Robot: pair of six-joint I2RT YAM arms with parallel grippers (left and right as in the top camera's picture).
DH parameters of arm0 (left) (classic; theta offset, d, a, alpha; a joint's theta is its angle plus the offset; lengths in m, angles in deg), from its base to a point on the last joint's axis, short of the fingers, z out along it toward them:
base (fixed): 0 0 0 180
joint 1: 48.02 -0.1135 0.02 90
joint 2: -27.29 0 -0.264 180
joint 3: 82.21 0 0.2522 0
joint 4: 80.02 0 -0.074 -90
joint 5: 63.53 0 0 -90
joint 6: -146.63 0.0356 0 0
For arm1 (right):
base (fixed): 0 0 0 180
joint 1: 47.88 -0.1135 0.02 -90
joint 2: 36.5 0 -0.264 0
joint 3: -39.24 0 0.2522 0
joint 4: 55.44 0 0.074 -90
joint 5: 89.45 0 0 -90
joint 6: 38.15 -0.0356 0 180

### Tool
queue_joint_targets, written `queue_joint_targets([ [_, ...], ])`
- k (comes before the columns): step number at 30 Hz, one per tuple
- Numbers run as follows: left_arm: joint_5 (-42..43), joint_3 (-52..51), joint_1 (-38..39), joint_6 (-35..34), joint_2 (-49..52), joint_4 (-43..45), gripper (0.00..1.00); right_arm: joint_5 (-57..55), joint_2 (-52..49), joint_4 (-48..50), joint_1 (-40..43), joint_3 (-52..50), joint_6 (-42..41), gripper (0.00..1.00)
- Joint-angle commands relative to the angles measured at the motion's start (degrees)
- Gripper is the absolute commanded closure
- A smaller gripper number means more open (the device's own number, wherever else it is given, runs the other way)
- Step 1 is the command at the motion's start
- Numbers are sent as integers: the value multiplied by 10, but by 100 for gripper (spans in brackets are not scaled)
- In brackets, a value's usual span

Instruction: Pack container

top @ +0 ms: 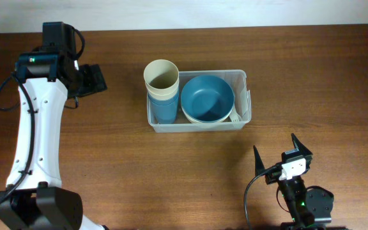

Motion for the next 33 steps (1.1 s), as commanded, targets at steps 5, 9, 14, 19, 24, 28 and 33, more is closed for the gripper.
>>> queue_joint_targets([
  [5, -34, -3, 1, -6, -8, -3, 0, -11, 7, 0, -3, -6, -7, 1],
  [9, -9, -22, 3, -17, -37, 10, 0, -11, 7, 0, -3, -6, -7, 1],
  [14, 33, -156, 13, -46, -120, 152, 0, -11, 7, 0, -3, -6, -7, 1],
  [19, 43, -337, 14, -55, -230, 332, 0, -11, 7, 0, -3, -6, -7, 1],
  [24, 66, -501, 14, -55, -367, 538, 0, -11, 7, 0, -3, -6, -7, 1],
  [28, 76, -579, 14, -54, -455, 617, 0, -11, 7, 0, -3, -6, -7, 1],
  [33, 81, -660, 14, -38, -556, 667, 0, -11, 7, 0, -3, -6, -7, 1],
])
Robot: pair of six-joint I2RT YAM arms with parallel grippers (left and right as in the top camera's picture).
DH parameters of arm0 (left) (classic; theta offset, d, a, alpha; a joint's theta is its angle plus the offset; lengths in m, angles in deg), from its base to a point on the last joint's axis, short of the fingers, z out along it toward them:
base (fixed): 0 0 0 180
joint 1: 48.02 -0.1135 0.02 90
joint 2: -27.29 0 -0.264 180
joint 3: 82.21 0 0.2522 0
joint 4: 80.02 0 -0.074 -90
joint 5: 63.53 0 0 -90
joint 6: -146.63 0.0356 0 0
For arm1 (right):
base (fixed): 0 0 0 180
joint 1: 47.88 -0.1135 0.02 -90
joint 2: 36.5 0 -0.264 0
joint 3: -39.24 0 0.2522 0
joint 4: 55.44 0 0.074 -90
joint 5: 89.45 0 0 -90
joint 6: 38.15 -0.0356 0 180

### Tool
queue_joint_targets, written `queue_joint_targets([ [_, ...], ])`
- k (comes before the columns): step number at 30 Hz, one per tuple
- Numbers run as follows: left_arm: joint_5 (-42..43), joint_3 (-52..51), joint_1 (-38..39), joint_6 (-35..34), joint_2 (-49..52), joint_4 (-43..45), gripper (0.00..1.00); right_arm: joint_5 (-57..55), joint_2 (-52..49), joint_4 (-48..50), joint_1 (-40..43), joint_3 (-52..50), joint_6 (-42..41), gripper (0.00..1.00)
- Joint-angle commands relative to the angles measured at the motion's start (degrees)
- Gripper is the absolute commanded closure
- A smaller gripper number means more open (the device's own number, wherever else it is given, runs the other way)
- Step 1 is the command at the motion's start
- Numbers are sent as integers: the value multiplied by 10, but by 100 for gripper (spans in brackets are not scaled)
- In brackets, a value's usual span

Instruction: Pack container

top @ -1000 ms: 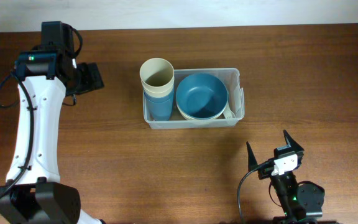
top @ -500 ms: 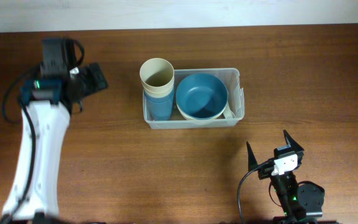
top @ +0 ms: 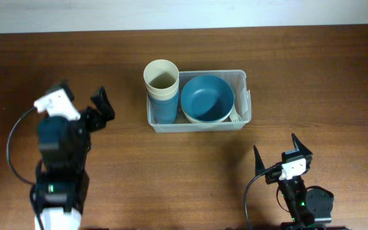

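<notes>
A clear plastic container (top: 246,96) sits at the middle back of the table. Inside it stand stacked cups (top: 161,80), a cream one on top of blue ones, and beside them a blue bowl (top: 207,97) nested in a cream bowl. A white utensil (top: 234,115) pokes up at the bowl's right. My left gripper (top: 82,102) hovers left of the container with its fingers spread, nothing between them. My right gripper (top: 282,154) stands open near the front edge, below the container's right end.
The brown wooden table (top: 312,70) runs to a pale wall at the back. The left arm's body (top: 59,166) fills the front left; the right arm's base (top: 305,201) sits at the front right.
The left arm has folded back toward the front left; its gripper, formerly at the far left back, is now lower and nearer the container's left side. The right arm and container contents are unchanged.
</notes>
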Motion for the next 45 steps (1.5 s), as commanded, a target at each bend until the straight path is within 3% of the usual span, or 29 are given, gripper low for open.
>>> queue_joint_targets([
  [1, 18, -64, 0, 19, -76, 29, 0, -9, 6, 0, -3, -5, -7, 1],
  [9, 23, -243, -1, 45, -264, 183, 0, -9, 6, 0, -3, -5, -7, 1],
  [16, 63, -327, -1, 134, -334, 261, 0, -9, 6, 0, -3, -5, -7, 1],
  [22, 67, -359, -2, 223, -381, 249, 0, -9, 6, 0, -3, -5, -7, 1],
  [32, 67, -388, -35, 226, -490, 145, 0, -9, 6, 0, -3, -5, -7, 1],
  [45, 67, -405, -34, 255, -491, 82, 0, -9, 6, 0, -3, -5, -7, 1],
])
